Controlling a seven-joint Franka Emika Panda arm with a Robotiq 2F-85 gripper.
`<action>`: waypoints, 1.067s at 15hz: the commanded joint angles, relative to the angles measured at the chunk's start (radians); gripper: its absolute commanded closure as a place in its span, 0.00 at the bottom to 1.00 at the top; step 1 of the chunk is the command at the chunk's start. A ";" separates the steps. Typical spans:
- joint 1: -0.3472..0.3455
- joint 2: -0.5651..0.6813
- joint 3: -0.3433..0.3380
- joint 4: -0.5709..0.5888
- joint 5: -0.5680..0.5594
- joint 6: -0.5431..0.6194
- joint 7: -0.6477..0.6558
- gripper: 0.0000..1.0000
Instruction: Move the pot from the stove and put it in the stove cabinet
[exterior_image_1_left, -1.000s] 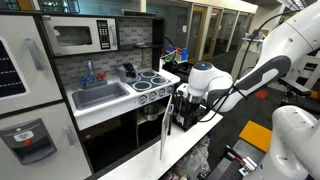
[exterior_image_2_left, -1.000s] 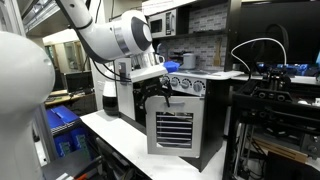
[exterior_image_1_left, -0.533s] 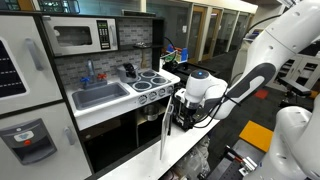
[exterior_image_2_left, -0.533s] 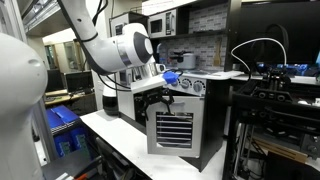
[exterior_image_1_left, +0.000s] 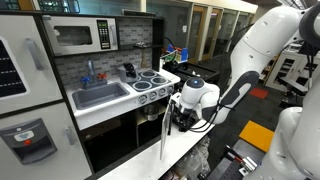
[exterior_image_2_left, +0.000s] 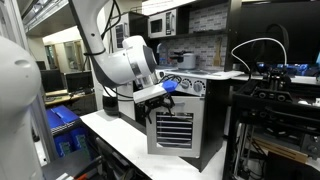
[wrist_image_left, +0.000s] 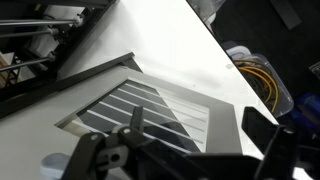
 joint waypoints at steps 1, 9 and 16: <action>-0.002 0.086 -0.014 0.075 -0.111 0.045 0.114 0.00; 0.016 0.179 -0.033 0.197 -0.293 0.071 0.320 0.00; 0.021 0.208 -0.039 0.278 -0.470 0.070 0.495 0.00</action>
